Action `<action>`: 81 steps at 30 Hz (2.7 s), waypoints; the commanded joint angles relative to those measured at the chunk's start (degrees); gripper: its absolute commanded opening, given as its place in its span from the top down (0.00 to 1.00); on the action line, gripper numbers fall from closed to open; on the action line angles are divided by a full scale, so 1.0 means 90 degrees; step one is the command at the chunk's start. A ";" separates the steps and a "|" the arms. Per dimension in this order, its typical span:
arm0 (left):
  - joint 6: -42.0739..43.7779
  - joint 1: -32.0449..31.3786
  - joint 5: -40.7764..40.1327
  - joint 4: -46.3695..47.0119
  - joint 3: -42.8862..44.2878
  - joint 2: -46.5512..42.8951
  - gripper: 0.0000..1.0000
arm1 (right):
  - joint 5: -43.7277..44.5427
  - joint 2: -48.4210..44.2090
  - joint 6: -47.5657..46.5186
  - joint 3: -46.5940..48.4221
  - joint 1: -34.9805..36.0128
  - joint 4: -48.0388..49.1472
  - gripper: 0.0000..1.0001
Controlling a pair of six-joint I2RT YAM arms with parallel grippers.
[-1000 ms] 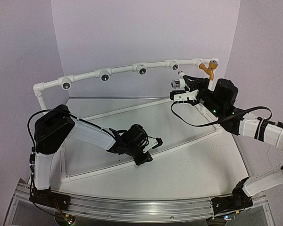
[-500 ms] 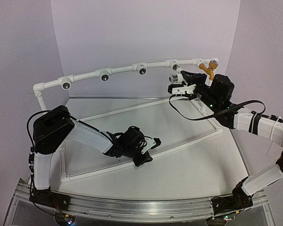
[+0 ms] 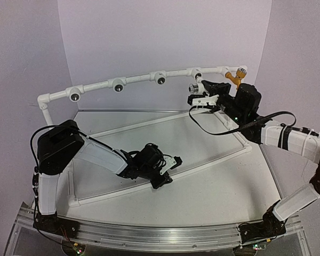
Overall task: Install the water faucets
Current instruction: Hold the pipe with the faucet installed at the center of the board, then screw the water faucet onto the adaptor.
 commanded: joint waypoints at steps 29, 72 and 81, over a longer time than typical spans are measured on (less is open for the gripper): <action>-0.0292 -0.0295 -0.0189 -0.1461 -0.0400 0.0927 1.00 | -0.0161 0.0144 0.0593 0.0728 -0.0502 0.0525 1.00; -0.0266 -0.0353 -0.0162 -0.1321 -0.0531 0.0991 1.00 | 0.0758 0.1165 0.2514 0.0793 -0.0503 0.0938 1.00; -0.0284 -0.0353 -0.0186 -0.1293 -0.0561 0.0973 1.00 | 0.0957 0.1256 0.3027 0.0844 -0.0507 0.1133 1.00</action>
